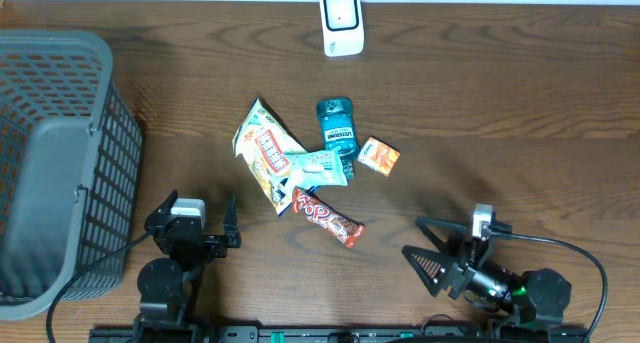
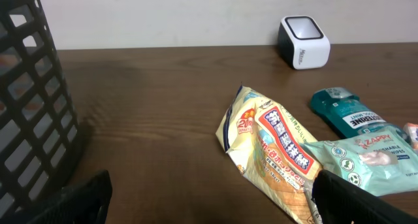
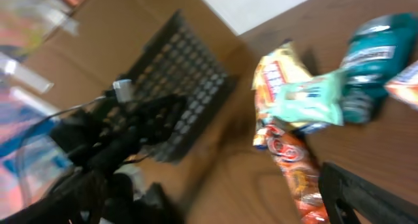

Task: Scan the item barcode
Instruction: 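Move the right gripper to the TOP bar and close on it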

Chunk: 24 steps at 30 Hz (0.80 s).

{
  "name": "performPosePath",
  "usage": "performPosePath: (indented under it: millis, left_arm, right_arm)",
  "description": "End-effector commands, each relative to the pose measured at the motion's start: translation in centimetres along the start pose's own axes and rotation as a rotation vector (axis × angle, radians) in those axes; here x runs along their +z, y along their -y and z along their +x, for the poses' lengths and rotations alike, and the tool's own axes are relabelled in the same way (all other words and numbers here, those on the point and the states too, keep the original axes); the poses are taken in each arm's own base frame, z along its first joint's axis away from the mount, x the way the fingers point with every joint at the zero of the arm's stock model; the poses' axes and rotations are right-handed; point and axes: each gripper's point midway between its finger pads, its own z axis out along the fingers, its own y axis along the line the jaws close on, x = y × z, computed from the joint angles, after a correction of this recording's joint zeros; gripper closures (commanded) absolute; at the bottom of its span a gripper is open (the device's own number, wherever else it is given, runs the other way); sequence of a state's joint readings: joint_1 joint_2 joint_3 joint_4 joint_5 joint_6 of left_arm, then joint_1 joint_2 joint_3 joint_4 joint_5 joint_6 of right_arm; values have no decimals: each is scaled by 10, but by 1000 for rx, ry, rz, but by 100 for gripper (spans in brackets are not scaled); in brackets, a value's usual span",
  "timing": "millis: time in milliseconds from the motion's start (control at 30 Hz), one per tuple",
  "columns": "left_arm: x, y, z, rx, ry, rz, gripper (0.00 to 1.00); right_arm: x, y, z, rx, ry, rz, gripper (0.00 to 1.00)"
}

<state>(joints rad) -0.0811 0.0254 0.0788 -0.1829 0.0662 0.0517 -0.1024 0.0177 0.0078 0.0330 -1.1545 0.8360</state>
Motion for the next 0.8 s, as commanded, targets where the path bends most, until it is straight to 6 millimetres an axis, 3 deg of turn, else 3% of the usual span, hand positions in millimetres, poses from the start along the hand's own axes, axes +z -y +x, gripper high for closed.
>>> performPosePath:
  millis: [0,200,267,367,533,633,767]
  left_arm:
    - [2,1,15,-7,-49,8,2]
    - [2,1,15,-7,-49,8,2]
    - [2,1,15,-7,-49,8,2]
    - [2,1,15,-7,-49,8,2]
    - [2,1,15,-7,-49,8,2]
    - [2,1,15,-7,-49,8,2]
    - [2,1,15,-7,-49,8,2]
  right_arm:
    - [-1,-29,-3,1,-35,-79,1]
    - [-5,-62,-44,-101,79,-47,1]
    - [-6,-62,-52,-101,94,-4,1]
    - [-7,-41,-60,-79,98,143,1]
    - [-17,13,-69,12,58,473,1]
    - [-8,23,-73,44,-39,535,1]
    - [21,30,-75,36,-210,600,1]
